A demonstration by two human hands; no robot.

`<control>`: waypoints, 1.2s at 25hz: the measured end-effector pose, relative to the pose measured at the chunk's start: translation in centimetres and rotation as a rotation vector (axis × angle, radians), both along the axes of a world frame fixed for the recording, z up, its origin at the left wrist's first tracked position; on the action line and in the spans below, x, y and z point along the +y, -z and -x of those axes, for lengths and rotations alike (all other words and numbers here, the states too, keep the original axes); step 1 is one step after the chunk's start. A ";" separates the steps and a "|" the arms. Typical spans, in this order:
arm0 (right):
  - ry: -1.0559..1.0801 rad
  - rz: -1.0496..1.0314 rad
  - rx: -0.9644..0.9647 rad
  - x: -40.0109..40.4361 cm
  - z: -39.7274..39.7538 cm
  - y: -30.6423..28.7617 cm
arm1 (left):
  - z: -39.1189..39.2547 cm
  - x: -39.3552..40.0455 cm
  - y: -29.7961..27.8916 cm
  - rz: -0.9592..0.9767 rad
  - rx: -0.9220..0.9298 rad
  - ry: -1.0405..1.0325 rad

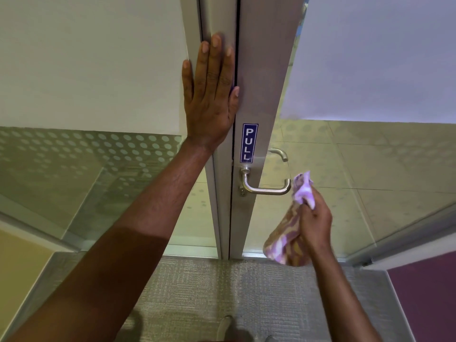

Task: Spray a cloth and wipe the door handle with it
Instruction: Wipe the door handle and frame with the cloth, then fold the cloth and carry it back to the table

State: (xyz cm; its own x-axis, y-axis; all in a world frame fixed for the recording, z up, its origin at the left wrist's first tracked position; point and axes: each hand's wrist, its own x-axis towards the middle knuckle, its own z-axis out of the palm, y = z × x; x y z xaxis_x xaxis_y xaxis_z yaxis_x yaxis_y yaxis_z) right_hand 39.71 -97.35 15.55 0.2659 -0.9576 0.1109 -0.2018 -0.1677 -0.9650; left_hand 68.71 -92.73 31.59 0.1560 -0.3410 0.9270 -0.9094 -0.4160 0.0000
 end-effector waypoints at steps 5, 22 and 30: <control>0.029 -0.585 -0.566 -0.2 3.0 -2.9 | 2.6 0.5 -0.4 -0.011 0.147 0.051; -0.553 -0.992 -0.726 0.7 7.4 -8.9 | 19.8 6.3 7.4 0.066 2.169 0.909; -0.547 -0.859 -0.561 2.2 7.8 -7.9 | 22.7 8.0 5.8 0.219 2.032 0.925</control>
State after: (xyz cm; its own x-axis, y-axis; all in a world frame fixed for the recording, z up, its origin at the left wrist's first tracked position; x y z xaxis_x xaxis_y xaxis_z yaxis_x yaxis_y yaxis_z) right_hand 31.95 -95.13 23.40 0.7864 -0.5476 -0.2859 0.1875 0.6526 -0.7341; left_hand 46.03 -84.74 25.81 0.5617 -0.8054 -0.1894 0.4777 0.1288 0.8690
